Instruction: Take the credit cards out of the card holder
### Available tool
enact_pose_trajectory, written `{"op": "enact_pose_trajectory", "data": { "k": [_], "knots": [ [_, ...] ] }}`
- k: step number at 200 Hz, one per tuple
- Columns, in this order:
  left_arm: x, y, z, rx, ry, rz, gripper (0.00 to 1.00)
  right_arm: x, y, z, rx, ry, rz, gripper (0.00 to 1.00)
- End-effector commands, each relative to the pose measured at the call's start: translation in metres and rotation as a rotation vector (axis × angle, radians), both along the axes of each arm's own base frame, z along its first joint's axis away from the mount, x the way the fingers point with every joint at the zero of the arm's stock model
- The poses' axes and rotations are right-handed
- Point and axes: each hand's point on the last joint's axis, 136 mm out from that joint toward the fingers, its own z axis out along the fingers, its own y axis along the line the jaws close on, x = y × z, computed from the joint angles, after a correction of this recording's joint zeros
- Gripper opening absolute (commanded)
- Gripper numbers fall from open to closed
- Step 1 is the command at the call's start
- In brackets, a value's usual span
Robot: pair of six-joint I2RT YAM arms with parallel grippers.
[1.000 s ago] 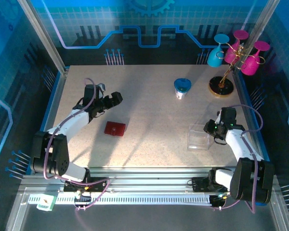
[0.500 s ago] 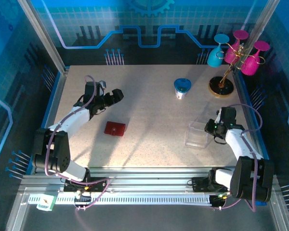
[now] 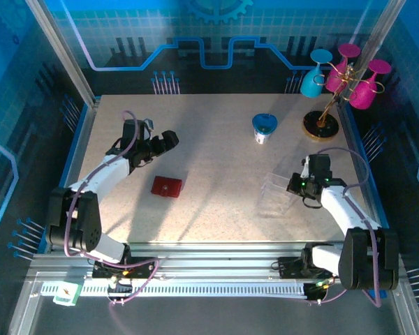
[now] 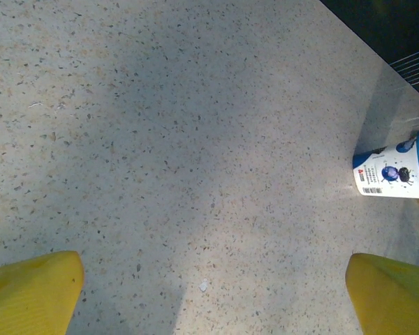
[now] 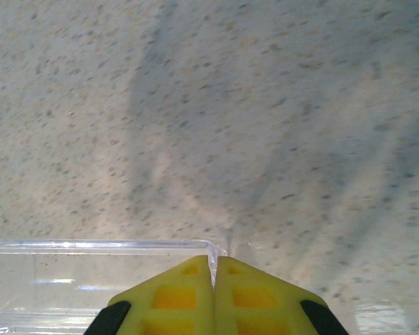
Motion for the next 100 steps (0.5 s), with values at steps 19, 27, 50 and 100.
{"op": "enact_pose_trajectory", "data": {
  "k": [19, 27, 50, 100],
  "knots": [
    [-0.019, 0.004, -0.007, 0.018, 0.039, -0.012, 0.98, 0.031, 0.043, 0.023, 0.007, -0.049, 0.055, 0.0],
    [-0.022, 0.005, -0.01, 0.021, 0.051, -0.011, 0.98, 0.036, 0.053, 0.026, 0.007, -0.053, 0.065, 0.0],
    [-0.027, 0.007, -0.015, 0.031, 0.068, -0.006, 0.98, 0.054, 0.082, 0.03, -0.003, -0.055, 0.091, 0.0],
    [-0.041, 0.008, -0.029, 0.049, 0.128, -0.024, 0.96, 0.102, 0.152, 0.046, -0.074, -0.072, 0.168, 0.0]
  ]
}}
